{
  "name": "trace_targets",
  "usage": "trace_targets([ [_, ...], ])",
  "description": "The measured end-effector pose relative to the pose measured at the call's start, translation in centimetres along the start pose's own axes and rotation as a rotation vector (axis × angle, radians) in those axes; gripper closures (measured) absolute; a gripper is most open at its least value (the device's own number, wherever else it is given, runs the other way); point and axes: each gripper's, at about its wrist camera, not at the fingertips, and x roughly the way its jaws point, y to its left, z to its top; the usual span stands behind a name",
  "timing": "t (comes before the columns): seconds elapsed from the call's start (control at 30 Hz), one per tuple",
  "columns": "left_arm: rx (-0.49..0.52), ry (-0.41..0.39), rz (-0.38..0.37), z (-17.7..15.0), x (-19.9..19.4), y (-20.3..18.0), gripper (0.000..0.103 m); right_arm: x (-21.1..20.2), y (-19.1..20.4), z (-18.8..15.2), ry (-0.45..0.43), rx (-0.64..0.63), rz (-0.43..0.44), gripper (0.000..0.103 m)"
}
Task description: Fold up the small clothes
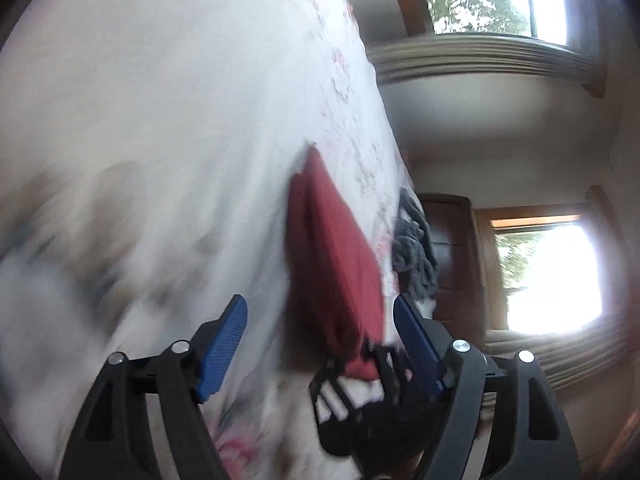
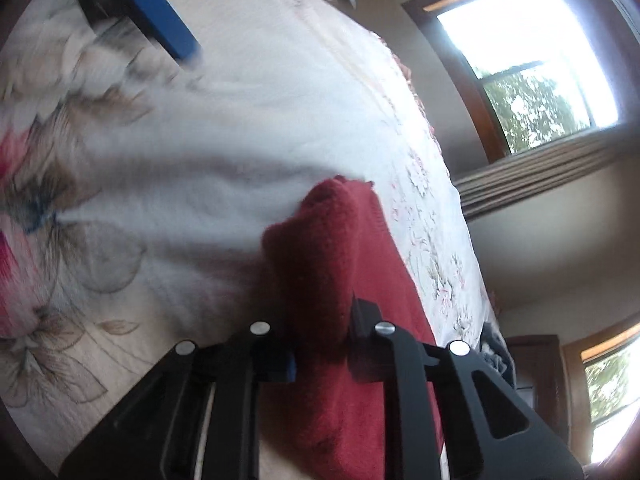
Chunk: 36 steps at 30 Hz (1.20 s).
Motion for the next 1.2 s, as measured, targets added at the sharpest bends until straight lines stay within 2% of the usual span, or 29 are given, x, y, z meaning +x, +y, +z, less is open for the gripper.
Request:
trace_targets([
  [0.1,-0.046,0.098,0.002,3.5,5.0,0.1,0.026,0.3,-1.4,0.4,-0.003,0.042,0.011,0.087],
  [0.2,-0.043,0.179,0.085,5.8,9.5,0.0,0.026,0.0,-2.0,0.4,-0.008,0.065,0.019,0.087],
  [0.23,-0.037,0.190,0.115,6.6,10.9,-0.2,0.026,0.0,-2.1,0.3,-0.009,0.072,0.022,0.087],
  [0.33,-0.032,0.220,0.132,8.2,13.7,-0.5,0.026,0.2,-2.6,0.4,-0.012,0.093,0.035,0.087],
  [0.4,-0.013,0.253,0.137,8.8,15.4,-1.1,0.026,0.3,-3.1,0.4,-0.018,0.101,0.036,0.087],
  [0.47,0.016,0.294,0.177,9.2,17.4,-1.7,0.027,0.1,-3.6,0.2,-0.026,0.116,0.037,0.088],
  [0.53,0.030,0.315,0.209,9.4,18.7,-1.9,0.027,-0.1,-4.2,0.1,-0.032,0.136,0.039,0.088],
  [0.67,0.032,0.335,0.223,9.9,20.1,-2.2,0.029,-0.5,-5.2,-0.2,-0.041,0.178,0.045,0.088],
  [0.7,0.036,0.341,0.231,9.9,20.3,-2.2,0.038,-0.5,-5.4,-0.2,-0.044,0.188,0.047,0.089],
  [0.73,0.042,0.354,0.248,9.8,20.6,-2.2,0.066,-0.5,-5.7,-0.2,-0.045,0.195,0.049,0.089],
  [0.77,0.050,0.358,0.274,9.7,20.7,-2.3,0.075,-0.5,-5.9,-0.2,-0.046,0.200,0.051,0.089],
  [0.83,0.070,0.357,0.303,9.9,21.0,-2.7,0.083,-0.4,-6.0,-0.2,-0.044,0.212,0.058,0.089],
  [0.93,0.099,0.351,0.333,9.8,20.9,-4.0,0.086,-0.7,-6.3,-0.2,-0.046,0.229,0.069,0.089],
  [1.2,0.226,0.334,0.427,9.0,20.4,-10.4,0.088,-2.9,-8.8,-1.0,-0.061,0.368,0.102,0.091],
])
